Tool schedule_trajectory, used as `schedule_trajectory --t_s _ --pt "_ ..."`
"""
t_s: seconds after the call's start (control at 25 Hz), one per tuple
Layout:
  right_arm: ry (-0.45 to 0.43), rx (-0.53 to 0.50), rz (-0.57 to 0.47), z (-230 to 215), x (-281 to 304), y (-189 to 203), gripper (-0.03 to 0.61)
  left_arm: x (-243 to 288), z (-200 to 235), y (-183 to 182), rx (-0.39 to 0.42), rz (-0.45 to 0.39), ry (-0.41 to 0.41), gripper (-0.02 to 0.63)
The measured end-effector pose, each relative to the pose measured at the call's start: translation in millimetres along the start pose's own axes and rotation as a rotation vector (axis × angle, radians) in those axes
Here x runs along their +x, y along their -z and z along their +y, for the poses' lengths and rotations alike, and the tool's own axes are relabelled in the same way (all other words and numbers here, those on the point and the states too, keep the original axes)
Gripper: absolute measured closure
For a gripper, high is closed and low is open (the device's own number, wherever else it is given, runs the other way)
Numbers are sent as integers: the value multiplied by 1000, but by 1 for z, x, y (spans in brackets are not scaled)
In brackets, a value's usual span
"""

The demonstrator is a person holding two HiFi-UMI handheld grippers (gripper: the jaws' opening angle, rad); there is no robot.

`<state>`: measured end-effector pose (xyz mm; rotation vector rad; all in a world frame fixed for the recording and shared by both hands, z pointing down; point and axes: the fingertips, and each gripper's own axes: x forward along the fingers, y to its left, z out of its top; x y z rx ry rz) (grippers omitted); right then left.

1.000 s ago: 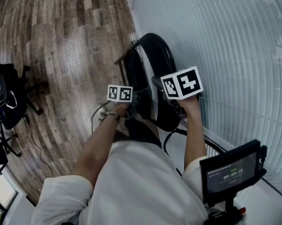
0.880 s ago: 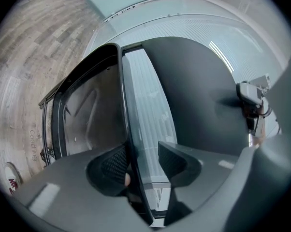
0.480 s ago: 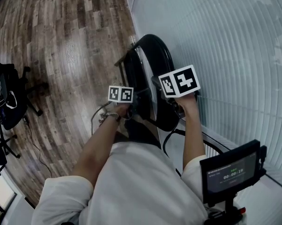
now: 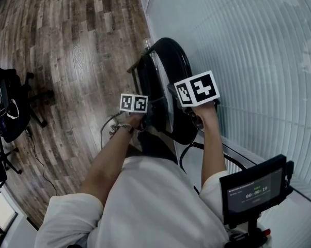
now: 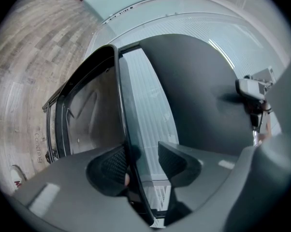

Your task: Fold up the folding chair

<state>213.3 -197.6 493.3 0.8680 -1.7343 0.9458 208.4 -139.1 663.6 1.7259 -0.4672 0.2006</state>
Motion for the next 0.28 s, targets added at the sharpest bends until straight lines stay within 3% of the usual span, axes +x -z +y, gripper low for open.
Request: schedule_trajectory --t_s 0.28 --pt "6 4 2 -2 1 -1 408 1 0 -2 2 -12 -13 434"
